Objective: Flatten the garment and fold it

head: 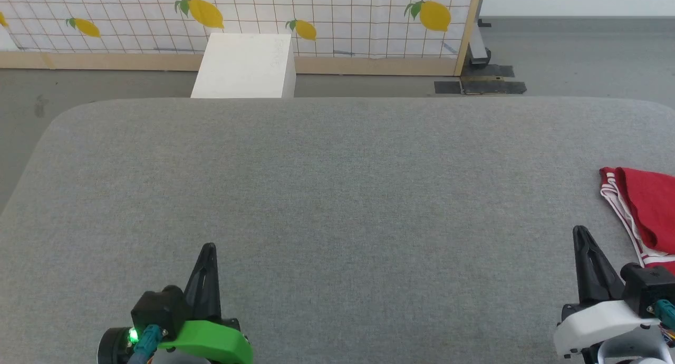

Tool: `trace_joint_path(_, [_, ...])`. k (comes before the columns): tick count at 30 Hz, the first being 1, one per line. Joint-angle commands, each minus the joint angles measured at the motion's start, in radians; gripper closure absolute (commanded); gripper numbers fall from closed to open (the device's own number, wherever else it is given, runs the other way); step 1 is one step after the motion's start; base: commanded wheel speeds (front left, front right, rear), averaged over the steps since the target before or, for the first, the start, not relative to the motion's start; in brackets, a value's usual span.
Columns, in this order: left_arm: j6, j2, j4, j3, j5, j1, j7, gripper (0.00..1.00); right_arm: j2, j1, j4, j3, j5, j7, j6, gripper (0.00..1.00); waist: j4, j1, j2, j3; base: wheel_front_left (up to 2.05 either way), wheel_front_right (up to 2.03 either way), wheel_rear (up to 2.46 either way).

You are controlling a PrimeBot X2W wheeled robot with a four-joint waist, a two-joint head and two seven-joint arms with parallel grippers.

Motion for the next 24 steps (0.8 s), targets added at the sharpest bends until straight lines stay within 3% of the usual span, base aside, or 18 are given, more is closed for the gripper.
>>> trace_joint_path(1, [-0.008, -0.010, 0.002, 0.011, 0.022, -0.011, 0.005, 1.00, 0.000, -0.012, -0.001, 0.007, 0.004, 0.004, 0.000, 1.00, 0.000, 0.0001, 0.0000, 0.000, 0.00, 0.00, 0.00])
trace_joint_path(24, [-0.052, -0.045, 0.004, 0.067, 0.092, -0.023, 0.051, 1.00, 0.001, -0.024, -0.001, 0.042, 0.007, 0.024, -0.001, 1.00, -0.006, 0.0001, 0.0000, -0.007, 0.00, 0.00, 0.00])
